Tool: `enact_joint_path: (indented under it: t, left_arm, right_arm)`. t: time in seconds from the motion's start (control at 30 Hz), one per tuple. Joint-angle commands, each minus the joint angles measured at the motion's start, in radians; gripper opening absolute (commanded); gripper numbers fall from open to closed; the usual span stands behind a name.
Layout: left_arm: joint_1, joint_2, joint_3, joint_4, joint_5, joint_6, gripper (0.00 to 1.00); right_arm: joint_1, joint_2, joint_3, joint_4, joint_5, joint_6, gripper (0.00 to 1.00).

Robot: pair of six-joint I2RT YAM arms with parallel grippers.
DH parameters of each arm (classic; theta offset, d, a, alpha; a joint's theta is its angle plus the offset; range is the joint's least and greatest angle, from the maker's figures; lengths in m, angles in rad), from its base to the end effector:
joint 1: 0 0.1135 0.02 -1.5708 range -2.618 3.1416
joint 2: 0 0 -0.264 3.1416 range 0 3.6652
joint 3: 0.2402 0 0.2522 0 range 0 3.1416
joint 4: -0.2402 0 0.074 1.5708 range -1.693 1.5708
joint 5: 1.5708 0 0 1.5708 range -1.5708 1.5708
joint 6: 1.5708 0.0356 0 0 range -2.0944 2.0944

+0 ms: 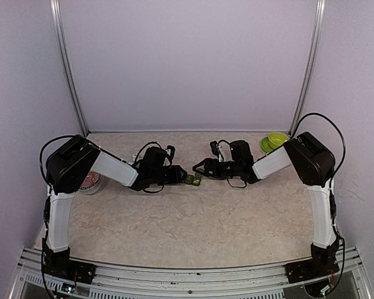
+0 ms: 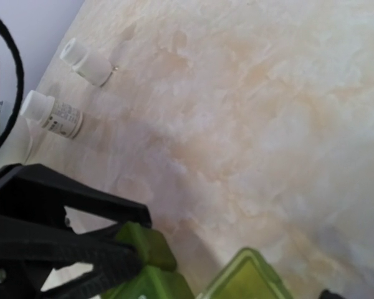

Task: Sort the pills into containers
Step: Close the lid of the pill container on the pill container.

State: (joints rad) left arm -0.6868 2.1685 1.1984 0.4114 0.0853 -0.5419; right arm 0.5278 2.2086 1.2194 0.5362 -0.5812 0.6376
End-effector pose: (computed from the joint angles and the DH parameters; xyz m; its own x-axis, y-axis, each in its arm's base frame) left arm 0.3455 -0.2873 0.1055 -0.7058 -0.0858 -0.7032 0.3777 0.7942 -0.4760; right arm 0.3834 0.2461 0.1085 -0.8083 0.1047 -0.5794 -0.4558 0.5116 0.7283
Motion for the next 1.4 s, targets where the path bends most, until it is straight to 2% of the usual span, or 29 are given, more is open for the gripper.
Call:
enact_joint_path:
  t: [0.0, 0.1, 0.23, 0.3, 0.57, 1.1, 1.37]
  left_arm:
    - [-0.010, 0.049, -0.007, -0.116, -0.008, 0.011, 0.33]
    - [-0.011, 0.044, -0.009, -0.116, -0.007, 0.011, 0.36]
    - [-0.008, 0.021, -0.022, -0.109, -0.008, 0.011, 0.47]
    - [-0.006, 0.008, -0.033, -0.099, -0.004, 0.007, 0.48]
    - [-0.003, -0.013, -0.050, -0.109, 0.016, 0.001, 0.45]
    - [0.003, -0.011, -0.052, -0.121, 0.052, -0.008, 0.28]
    - [-0.003, -0.005, -0.044, -0.128, 0.055, -0.018, 0.33]
  right_arm:
    - [-0.010, 0.010, 0.021, 0.053, -0.034, 0.002, 0.90]
    - [-0.010, 0.012, 0.023, 0.064, -0.043, 0.003, 0.90]
    - [-0.011, 0.011, 0.018, 0.071, -0.048, 0.009, 0.90]
    - [-0.010, 0.008, 0.015, 0.068, -0.046, 0.008, 0.90]
    - [-0.011, -0.002, -0.002, 0.071, -0.040, 0.002, 0.90]
    - [-0.011, 0.014, 0.014, 0.081, -0.062, 0.012, 0.89]
    - [-0.011, 0.004, -0.010, 0.129, -0.093, 0.032, 0.88]
